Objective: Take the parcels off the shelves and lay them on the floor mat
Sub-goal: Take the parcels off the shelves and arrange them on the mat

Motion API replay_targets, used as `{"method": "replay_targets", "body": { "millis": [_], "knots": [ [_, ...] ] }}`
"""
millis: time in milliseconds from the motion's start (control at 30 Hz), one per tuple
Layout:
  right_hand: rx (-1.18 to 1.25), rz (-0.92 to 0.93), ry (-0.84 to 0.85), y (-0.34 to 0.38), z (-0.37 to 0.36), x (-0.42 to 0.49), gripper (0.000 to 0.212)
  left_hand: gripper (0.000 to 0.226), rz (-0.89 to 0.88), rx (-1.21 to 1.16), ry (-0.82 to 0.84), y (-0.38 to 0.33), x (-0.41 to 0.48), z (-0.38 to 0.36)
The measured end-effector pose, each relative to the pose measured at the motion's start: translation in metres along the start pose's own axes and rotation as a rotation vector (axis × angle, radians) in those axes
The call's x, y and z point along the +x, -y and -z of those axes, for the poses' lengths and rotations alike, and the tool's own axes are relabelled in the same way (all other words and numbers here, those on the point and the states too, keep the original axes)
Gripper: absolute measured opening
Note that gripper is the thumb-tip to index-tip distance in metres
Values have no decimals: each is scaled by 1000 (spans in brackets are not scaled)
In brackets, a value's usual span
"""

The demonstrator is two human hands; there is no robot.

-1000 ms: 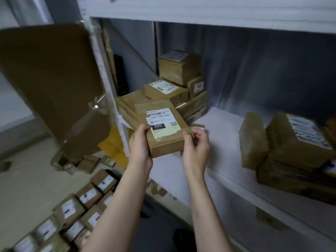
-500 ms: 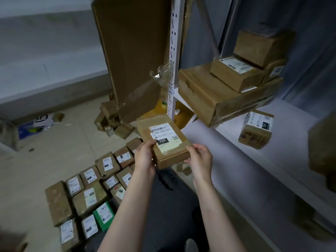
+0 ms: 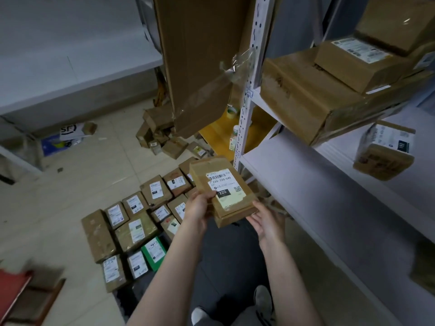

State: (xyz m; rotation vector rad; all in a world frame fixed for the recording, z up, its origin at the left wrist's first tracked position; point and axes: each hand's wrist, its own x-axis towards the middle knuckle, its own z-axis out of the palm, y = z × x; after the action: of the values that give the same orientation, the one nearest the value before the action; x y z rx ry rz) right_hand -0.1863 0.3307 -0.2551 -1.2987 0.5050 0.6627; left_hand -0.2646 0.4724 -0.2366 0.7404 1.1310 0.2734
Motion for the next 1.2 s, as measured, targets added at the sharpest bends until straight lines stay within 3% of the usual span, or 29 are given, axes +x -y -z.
{"method": "replay_targets", "body": {
  "millis": [367,500,667,867,1200],
  "knots": [
    [-11,-326,-70,-83,13,100,8,41,90,232,-127,80,107,37],
    [-94,-343,-211,-111,34,154,11,41,169,366,-180,124,143,40],
    [-196,-367,-328,-132,68,239,30,39,238,354,-230,159,199,28],
    [-273,-387,-341,-153,99,332,36,34,223,353,-205,201,270,9],
    [-459,-319,-203,-206,103,461,33,28,152,367,-258,249,381,23]
  ]
}}
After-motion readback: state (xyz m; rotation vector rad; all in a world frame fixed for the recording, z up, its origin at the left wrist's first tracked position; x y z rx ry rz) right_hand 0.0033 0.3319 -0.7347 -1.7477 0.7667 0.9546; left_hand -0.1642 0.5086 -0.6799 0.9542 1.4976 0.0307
